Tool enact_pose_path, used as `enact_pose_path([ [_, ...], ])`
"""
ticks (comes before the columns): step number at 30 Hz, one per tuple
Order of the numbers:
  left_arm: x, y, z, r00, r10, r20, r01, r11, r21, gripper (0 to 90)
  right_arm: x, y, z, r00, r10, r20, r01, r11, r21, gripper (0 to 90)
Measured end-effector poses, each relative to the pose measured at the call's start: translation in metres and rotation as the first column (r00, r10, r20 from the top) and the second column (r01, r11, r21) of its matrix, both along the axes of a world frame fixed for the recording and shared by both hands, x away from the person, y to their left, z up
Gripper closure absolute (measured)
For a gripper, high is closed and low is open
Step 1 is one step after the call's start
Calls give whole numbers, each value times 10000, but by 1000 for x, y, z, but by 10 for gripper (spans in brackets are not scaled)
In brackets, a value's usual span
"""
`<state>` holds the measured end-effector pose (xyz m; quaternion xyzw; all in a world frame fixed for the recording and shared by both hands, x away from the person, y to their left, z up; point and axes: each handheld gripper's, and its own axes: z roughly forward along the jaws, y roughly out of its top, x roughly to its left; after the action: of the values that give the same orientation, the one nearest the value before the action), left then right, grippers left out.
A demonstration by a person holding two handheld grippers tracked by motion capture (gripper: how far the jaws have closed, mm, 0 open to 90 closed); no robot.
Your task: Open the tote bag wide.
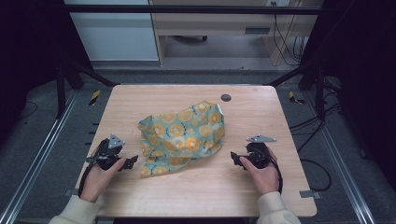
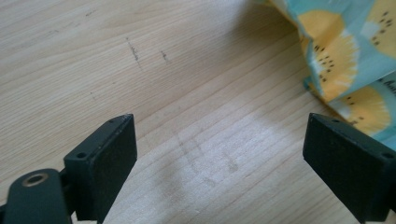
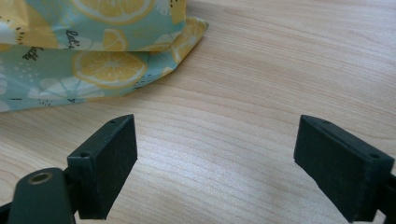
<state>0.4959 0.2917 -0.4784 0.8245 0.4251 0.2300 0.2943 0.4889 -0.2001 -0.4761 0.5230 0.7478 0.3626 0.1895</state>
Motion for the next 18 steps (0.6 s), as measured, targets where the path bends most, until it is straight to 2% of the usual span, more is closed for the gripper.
enact_pose_path([
  [7, 0, 2, 2, 9997, 171, 151, -171, 9999, 8, 96, 0, 1, 2, 9999, 121, 83, -121, 9999, 6, 144],
  [11, 1, 4, 2, 9993, 292, 231, -293, 9996, 29, 97, -2, 4, 4, 9997, 174, 191, -170, 9996, -210, 161],
  [17, 0, 5, 2, 9991, 362, 223, -364, 9993, 104, 98, -6, 9, 17, 9973, 464, 570, -443, 9983, -367, 226],
  [18, 0, 5, 2, 9989, 395, 252, -397, 9992, 74, 97, -7, 13, 24, 9957, 620, 694, -596, 9976, -355, 236],
])
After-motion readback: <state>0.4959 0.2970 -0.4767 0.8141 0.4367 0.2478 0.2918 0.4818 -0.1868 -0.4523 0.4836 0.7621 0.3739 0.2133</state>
